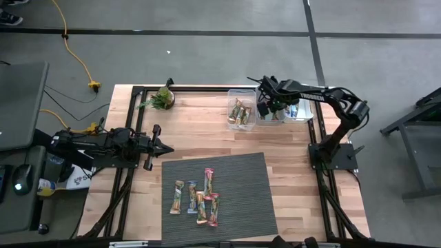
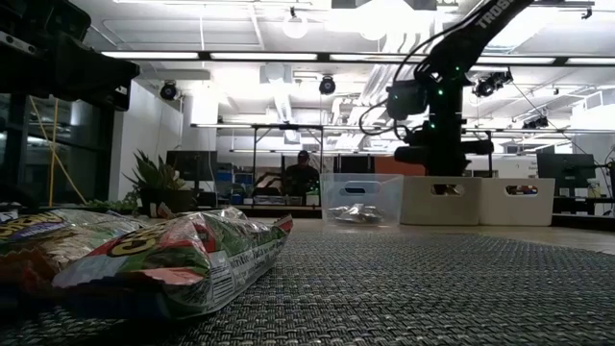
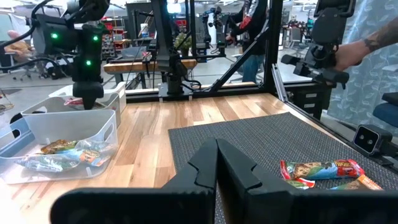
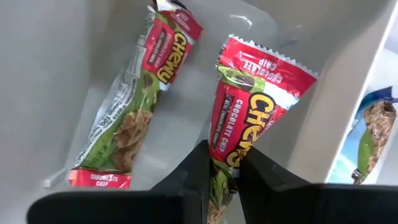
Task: Pick and place Granola Bars by type
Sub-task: Put the red granola bar into the gray bin
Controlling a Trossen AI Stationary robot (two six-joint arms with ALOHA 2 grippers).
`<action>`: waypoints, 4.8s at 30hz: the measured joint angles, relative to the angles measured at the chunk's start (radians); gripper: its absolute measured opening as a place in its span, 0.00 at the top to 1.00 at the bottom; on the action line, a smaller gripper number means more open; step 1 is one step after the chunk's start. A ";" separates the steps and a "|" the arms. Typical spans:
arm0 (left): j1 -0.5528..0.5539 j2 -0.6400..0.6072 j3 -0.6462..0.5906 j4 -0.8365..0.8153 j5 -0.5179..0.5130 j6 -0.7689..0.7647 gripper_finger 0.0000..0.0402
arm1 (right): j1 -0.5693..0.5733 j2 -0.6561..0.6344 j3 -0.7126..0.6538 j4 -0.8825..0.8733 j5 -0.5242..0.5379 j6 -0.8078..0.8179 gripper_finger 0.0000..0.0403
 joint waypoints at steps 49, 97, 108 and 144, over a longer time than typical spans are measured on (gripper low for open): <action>0.000 0.000 0.000 0.000 0.000 0.000 1.00 | 0.441 -0.488 0.001 0.272 -0.137 0.163 0.68; 0.000 0.000 0.000 0.000 0.000 0.000 1.00 | 1.292 0.308 0.745 0.545 0.408 0.608 0.68; 0.000 0.000 0.000 0.000 0.000 0.000 1.00 | 1.257 0.477 1.069 0.201 0.331 0.880 0.68; 0.000 0.000 0.000 0.000 0.000 0.000 1.00 | 1.205 0.710 1.064 -0.046 -0.134 1.332 0.68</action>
